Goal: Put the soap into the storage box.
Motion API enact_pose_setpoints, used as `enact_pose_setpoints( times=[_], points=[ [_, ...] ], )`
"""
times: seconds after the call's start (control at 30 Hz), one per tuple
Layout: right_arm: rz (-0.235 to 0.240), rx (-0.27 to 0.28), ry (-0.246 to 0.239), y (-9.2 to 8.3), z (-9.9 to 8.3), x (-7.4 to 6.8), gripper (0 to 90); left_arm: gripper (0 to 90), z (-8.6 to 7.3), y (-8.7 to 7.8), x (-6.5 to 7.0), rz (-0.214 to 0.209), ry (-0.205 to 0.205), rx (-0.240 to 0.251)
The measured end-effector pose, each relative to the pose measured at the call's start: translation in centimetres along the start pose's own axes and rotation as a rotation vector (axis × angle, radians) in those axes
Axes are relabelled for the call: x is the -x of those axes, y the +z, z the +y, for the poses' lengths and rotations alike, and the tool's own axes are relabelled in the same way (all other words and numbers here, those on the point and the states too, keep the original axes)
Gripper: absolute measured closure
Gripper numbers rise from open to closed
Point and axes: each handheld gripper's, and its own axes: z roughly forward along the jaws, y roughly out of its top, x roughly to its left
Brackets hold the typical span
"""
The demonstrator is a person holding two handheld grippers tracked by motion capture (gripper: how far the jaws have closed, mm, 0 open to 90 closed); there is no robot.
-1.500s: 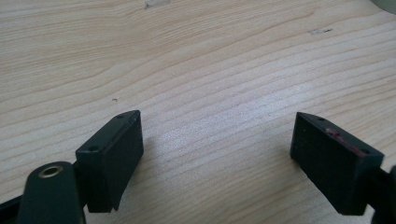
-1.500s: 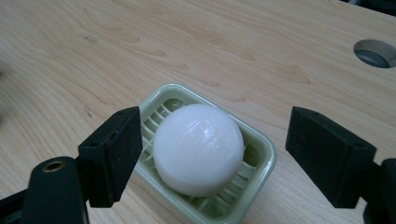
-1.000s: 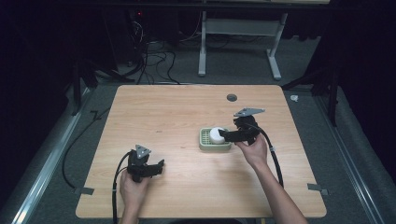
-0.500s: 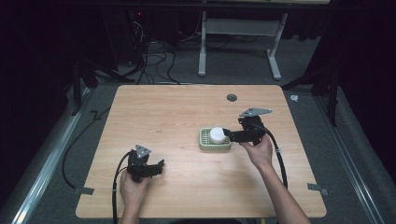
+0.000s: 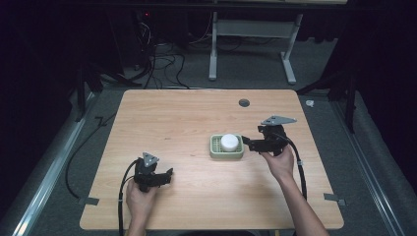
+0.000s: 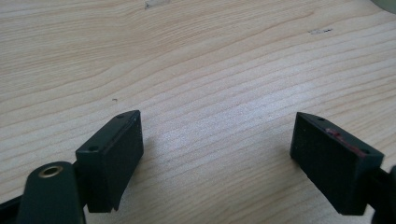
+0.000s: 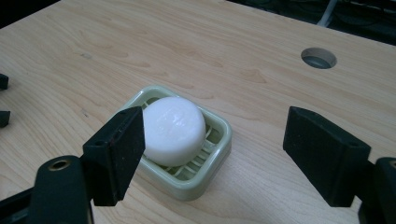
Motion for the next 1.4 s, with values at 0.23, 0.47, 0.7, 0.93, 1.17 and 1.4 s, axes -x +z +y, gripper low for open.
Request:
enact_pose_setpoints(
  times=[0.23,0.47,0.7,0.93,1.17,1.4],
  points=[
    [-0.014,0.030,0.019,-1.3,-0.5,0.6,21.6,17.6,0.0,0.0,0.0,0.000,0.000,0.000],
    [-0.023,0.041,0.037,-2.1,-1.0,1.0,21.7,17.6,0.0,0.0,0.0,0.000,0.000,0.001],
    [-0.034,0.056,0.055,-3.0,-1.6,1.6,21.7,17.6,0.0,0.0,0.0,0.000,0.000,0.001],
    [-0.044,0.061,0.069,-3.6,-2.2,1.9,21.7,17.6,0.0,0.0,0.0,0.000,0.000,0.001],
    [-0.049,0.057,0.089,-4.0,-3.0,2.2,22.1,17.6,0.0,0.0,0.0,0.000,0.000,0.001],
    [-0.053,0.063,0.097,-4.5,-3.7,2.3,22.2,17.6,0.0,0.0,0.0,0.000,0.000,0.001]
  ],
)
